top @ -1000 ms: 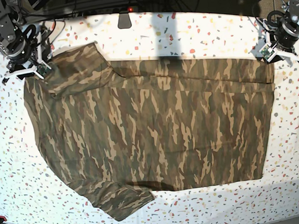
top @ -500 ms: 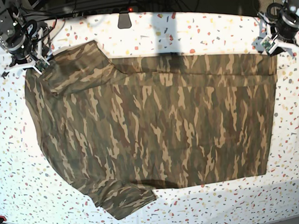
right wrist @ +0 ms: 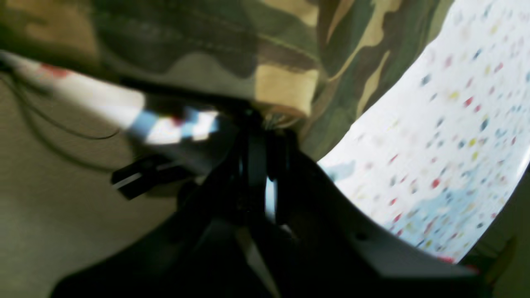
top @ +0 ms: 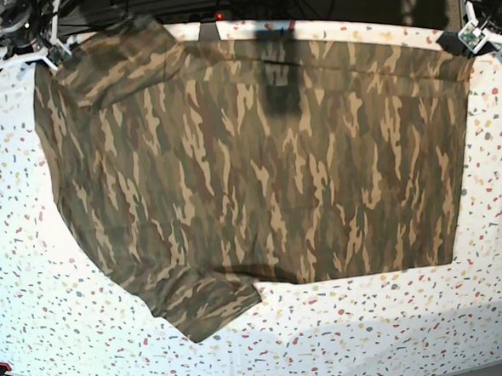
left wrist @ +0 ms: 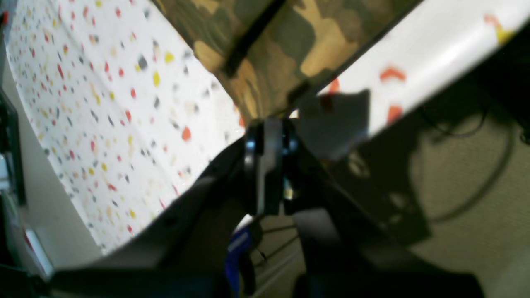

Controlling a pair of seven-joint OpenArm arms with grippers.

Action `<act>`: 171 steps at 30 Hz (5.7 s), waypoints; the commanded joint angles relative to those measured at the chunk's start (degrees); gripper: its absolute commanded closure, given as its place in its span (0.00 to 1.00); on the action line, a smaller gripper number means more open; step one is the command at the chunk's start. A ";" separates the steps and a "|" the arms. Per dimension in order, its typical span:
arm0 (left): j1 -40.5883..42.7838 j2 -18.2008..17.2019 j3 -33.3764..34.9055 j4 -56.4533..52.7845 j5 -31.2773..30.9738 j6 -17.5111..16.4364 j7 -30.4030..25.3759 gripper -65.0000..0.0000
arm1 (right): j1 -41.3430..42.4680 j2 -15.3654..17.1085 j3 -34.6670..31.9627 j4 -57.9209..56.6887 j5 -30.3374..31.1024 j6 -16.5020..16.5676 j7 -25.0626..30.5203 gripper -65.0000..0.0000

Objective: Fold the T-shirt properly
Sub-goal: 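Regrasp the shoulder edge with both grippers and drag shirt closer, then release the shoulder edge and move both grippers to the hem corners, then grasp the hem corners with both grippers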

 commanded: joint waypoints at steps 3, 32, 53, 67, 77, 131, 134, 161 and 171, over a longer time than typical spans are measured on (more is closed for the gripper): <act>1.49 -0.98 -1.18 1.62 0.26 1.53 -0.09 1.00 | -1.70 -1.14 2.32 1.68 0.24 0.66 -1.77 1.00; -6.99 -1.05 -10.80 7.13 -23.41 0.72 7.93 0.60 | 5.38 -4.26 20.04 10.60 24.55 7.26 -4.17 0.66; -65.02 -0.57 7.10 -41.62 -37.64 -5.38 18.80 0.60 | 51.82 -4.26 0.96 -16.68 30.12 2.60 -3.91 0.66; -88.50 3.02 7.17 -81.88 -26.21 -5.70 4.90 0.60 | 87.97 -10.23 -4.92 -47.63 34.23 14.93 -19.30 0.66; -91.86 4.22 7.15 -93.31 -17.92 2.14 -1.57 0.60 | 91.54 -17.25 -4.92 -52.57 26.77 16.92 -19.28 0.66; -90.53 12.02 7.15 -93.35 -14.49 2.16 4.09 1.00 | 94.57 -18.78 -18.49 -56.22 15.10 12.46 -8.31 0.47; -89.83 11.98 7.15 -93.35 -14.45 2.16 2.60 1.00 | 97.85 -19.63 -21.24 -62.51 11.74 11.43 -6.47 0.47; -88.17 11.69 7.15 -93.35 -14.45 2.16 1.11 1.00 | 104.59 -21.59 -21.79 -87.67 13.73 13.38 -9.70 0.71; -88.17 11.69 7.15 -93.35 -14.47 2.16 1.09 1.00 | 104.59 -21.53 -21.79 -87.65 13.75 12.90 -3.23 1.00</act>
